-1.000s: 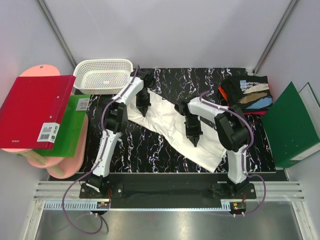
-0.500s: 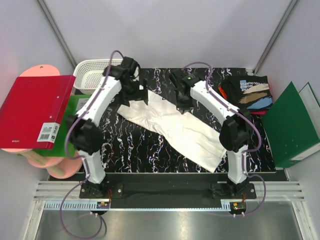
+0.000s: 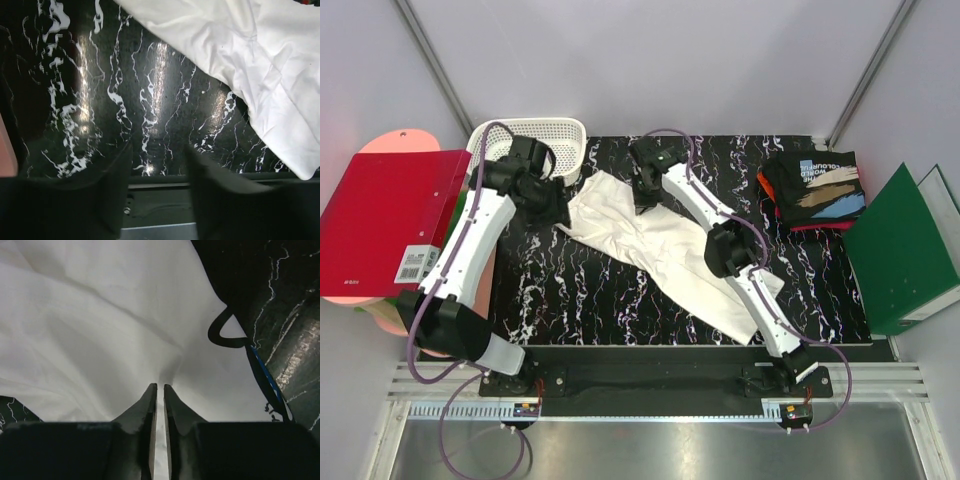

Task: Fold and stack the t-shirts
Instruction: Rotate the tshirt 90 degrees

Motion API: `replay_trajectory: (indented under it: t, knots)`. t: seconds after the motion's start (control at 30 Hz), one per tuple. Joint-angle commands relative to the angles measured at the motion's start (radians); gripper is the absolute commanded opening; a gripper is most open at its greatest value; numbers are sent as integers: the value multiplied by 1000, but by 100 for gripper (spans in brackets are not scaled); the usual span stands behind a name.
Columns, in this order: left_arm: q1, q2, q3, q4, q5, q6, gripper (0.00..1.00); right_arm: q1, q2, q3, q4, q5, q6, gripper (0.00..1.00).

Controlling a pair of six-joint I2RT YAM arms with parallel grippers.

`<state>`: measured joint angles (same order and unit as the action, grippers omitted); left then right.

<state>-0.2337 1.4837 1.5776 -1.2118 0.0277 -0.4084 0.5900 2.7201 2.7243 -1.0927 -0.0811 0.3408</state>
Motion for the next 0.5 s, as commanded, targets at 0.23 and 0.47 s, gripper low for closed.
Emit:
replay_trajectory:
  t: [0.23, 0.47]
  knots:
    - [0, -100, -165, -6, -23, -32, 99, -104, -88, 11, 237, -186, -14, 64]
    - [0, -103, -231, -11, -25, -50, 99, -174, -34, 31, 327, -276, -8, 79]
